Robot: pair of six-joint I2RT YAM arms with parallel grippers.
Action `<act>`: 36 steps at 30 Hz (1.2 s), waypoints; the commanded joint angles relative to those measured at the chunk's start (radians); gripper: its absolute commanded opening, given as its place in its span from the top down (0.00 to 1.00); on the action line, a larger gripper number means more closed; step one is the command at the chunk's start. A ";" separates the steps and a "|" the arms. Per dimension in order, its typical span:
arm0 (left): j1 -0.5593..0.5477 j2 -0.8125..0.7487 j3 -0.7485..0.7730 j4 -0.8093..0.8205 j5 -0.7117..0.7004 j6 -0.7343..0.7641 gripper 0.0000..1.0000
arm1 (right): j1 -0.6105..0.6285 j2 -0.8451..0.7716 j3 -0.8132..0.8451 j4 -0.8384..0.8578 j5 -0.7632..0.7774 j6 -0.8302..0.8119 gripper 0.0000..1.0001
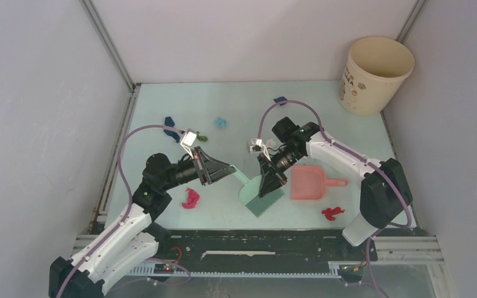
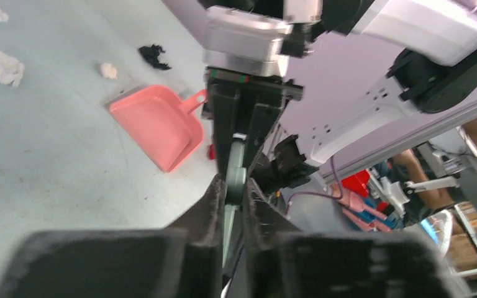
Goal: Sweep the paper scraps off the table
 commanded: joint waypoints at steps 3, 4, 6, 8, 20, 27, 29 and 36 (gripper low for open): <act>-0.013 -0.009 0.120 -0.310 0.042 0.226 0.60 | -0.021 0.050 0.087 -0.265 -0.008 -0.219 1.00; -0.016 -0.015 0.144 -0.392 0.043 0.280 0.54 | -0.024 0.061 0.096 -0.307 0.009 -0.252 1.00; -0.019 -0.022 0.191 -0.524 0.052 0.375 0.47 | -0.018 0.082 0.103 -0.374 0.039 -0.311 1.00; -0.038 -0.018 0.216 -0.617 0.041 0.448 0.44 | 0.000 0.101 0.105 -0.415 0.078 -0.342 1.00; -0.201 0.095 0.277 -0.744 -0.086 0.566 0.44 | 0.093 0.170 0.130 -0.473 0.116 -0.368 1.00; -0.203 0.110 0.267 -0.716 -0.056 0.557 0.50 | 0.109 0.182 0.131 -0.465 0.106 -0.361 1.00; -0.202 0.122 0.256 -0.679 -0.015 0.535 0.58 | 0.114 0.183 0.131 -0.451 0.108 -0.350 1.00; -0.234 0.178 0.270 -0.617 0.054 0.503 0.69 | 0.124 0.200 0.146 -0.461 0.114 -0.342 1.00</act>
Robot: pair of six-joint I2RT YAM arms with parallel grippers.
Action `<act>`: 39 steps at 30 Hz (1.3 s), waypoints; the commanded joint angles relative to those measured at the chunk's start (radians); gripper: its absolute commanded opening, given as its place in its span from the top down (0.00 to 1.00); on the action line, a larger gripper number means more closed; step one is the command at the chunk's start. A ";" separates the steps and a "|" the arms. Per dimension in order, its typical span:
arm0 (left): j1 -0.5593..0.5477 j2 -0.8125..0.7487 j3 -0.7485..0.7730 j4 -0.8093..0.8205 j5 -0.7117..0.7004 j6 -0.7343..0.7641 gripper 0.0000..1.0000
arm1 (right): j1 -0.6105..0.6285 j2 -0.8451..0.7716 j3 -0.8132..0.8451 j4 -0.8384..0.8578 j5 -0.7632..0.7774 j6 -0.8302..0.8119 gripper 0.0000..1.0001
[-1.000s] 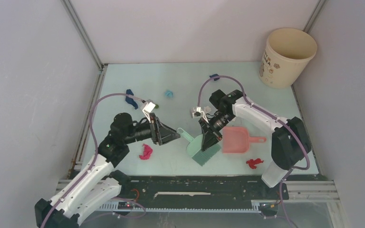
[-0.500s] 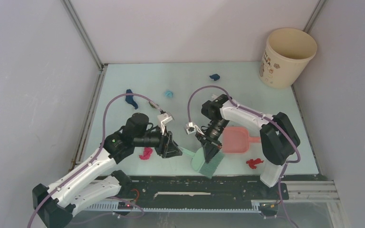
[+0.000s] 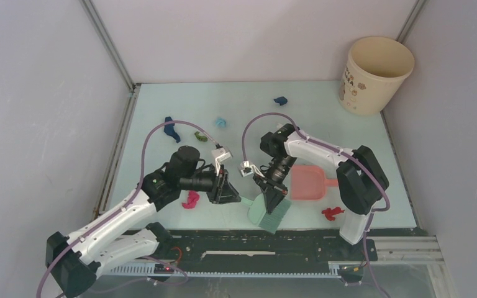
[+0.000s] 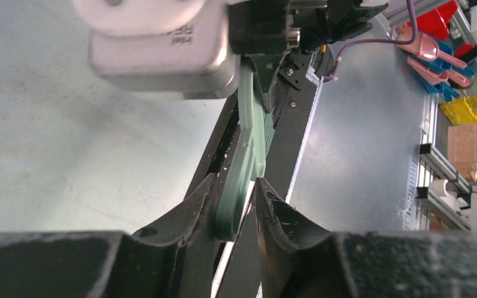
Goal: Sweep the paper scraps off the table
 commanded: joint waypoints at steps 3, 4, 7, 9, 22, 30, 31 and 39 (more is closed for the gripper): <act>-0.033 0.049 0.038 0.058 0.070 -0.012 0.72 | 0.011 0.009 0.047 -0.017 -0.013 -0.005 1.00; -0.035 0.054 0.040 0.055 0.069 -0.009 0.72 | 0.010 0.010 0.047 -0.019 -0.014 -0.006 1.00; -0.038 0.060 0.051 0.016 0.056 0.018 0.72 | 0.008 0.013 0.047 -0.024 -0.015 -0.012 1.00; -0.038 0.059 0.055 0.004 0.055 0.028 0.76 | 0.007 0.017 0.047 -0.027 -0.015 -0.014 1.00; -0.040 0.042 0.038 0.059 0.064 -0.009 1.00 | 0.000 0.021 0.047 -0.022 -0.023 0.000 0.93; -0.041 0.042 0.029 0.100 0.071 -0.019 0.83 | 0.009 0.038 0.047 -0.037 -0.035 -0.013 1.00; -0.042 0.043 0.033 0.100 0.071 -0.018 0.84 | 0.008 0.037 0.046 -0.036 -0.035 -0.013 1.00; -0.049 0.050 0.031 0.111 0.076 -0.017 0.90 | 0.007 0.041 0.048 -0.036 -0.040 -0.009 1.00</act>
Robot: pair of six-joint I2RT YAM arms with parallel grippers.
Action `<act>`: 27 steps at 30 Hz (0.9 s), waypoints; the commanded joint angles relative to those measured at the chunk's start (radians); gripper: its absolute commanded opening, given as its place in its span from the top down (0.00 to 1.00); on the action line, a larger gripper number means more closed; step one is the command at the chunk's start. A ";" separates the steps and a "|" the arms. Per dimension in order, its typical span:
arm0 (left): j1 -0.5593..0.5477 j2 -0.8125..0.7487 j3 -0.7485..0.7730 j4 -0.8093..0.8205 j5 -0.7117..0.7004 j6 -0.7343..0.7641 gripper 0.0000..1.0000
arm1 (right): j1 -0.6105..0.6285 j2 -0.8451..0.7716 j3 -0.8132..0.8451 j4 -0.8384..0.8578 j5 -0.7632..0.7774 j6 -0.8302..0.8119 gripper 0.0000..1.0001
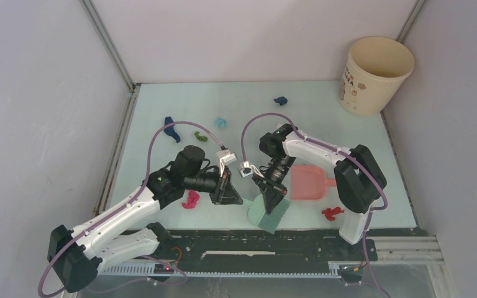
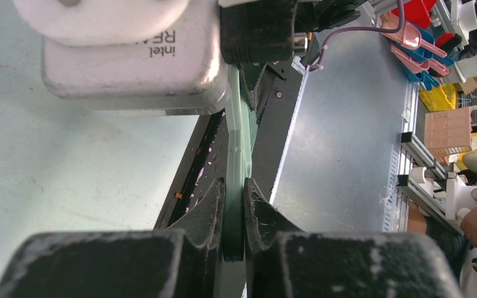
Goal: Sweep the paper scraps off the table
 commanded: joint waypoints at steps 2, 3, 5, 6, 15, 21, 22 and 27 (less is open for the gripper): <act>-0.016 -0.012 0.018 0.104 0.025 0.008 0.85 | 0.005 0.019 0.031 -0.024 -0.029 0.031 1.00; -0.020 -0.012 0.012 0.112 0.029 0.006 0.90 | 0.004 0.020 0.031 -0.022 -0.028 0.030 1.00; -0.023 -0.016 0.004 0.131 0.036 0.007 0.97 | 0.003 0.021 0.031 -0.021 -0.026 0.031 1.00; -0.025 -0.021 0.001 0.138 0.035 0.004 1.00 | 0.002 0.022 0.031 -0.021 -0.025 0.031 1.00; -0.026 -0.051 -0.040 0.113 -0.026 -0.002 1.00 | -0.247 -0.089 0.053 -0.059 -0.074 0.048 0.47; -0.026 -0.100 -0.076 0.105 -0.044 -0.021 1.00 | -0.598 -0.191 0.074 -0.130 0.026 0.051 0.41; -0.026 -0.109 -0.075 0.094 -0.051 -0.020 1.00 | -0.658 -0.214 0.062 -0.122 0.051 0.046 0.40; -0.027 -0.144 -0.086 0.080 -0.098 -0.064 1.00 | -0.970 -0.348 -0.036 0.014 0.131 0.040 0.38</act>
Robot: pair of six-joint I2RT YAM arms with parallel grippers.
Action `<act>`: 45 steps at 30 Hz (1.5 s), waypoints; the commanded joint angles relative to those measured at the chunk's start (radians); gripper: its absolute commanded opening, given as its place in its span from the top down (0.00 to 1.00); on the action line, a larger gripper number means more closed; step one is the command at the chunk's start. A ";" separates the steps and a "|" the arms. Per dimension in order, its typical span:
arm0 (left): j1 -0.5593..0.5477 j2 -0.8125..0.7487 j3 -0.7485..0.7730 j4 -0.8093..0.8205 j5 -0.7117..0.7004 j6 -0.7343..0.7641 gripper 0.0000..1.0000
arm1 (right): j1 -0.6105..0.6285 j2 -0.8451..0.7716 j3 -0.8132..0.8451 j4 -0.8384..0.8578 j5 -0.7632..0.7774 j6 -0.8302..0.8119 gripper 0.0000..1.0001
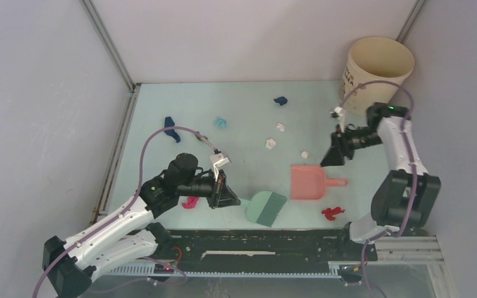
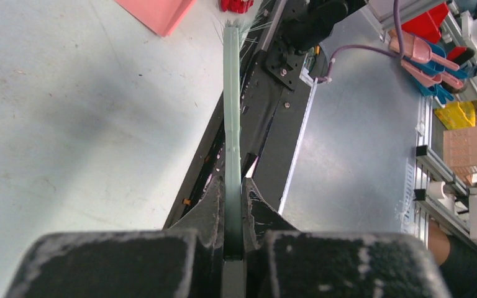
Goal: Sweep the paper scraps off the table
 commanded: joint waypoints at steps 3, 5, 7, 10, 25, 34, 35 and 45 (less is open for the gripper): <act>-0.019 -0.034 0.002 0.014 -0.062 -0.062 1.00 | -0.294 -0.181 -0.122 0.152 0.119 -0.035 0.37; -0.029 -0.033 0.001 0.021 -0.081 -0.074 1.00 | -0.358 -0.242 -0.213 0.220 0.142 -0.106 0.37; -0.032 -0.027 0.000 0.020 -0.114 -0.075 1.00 | -0.389 -0.303 -0.297 0.289 0.156 -0.214 0.35; -0.034 0.011 0.014 -0.031 -0.183 -0.072 1.00 | -0.358 -0.329 -0.360 0.336 0.215 -0.282 0.29; -0.066 -0.032 -0.056 -0.039 -0.243 -0.102 1.00 | -0.107 -0.334 -0.498 0.500 0.556 -0.513 0.26; -0.065 -0.043 -0.074 -0.032 -0.256 -0.115 1.00 | -0.087 -0.217 -0.528 0.565 0.628 -0.537 0.27; -0.065 -0.048 -0.077 -0.031 -0.264 -0.113 1.00 | -0.080 -0.207 -0.539 0.588 0.649 -0.524 0.29; -0.065 -0.028 -0.075 -0.025 -0.274 -0.110 1.00 | -0.062 -0.182 -0.563 0.590 0.635 -0.485 0.45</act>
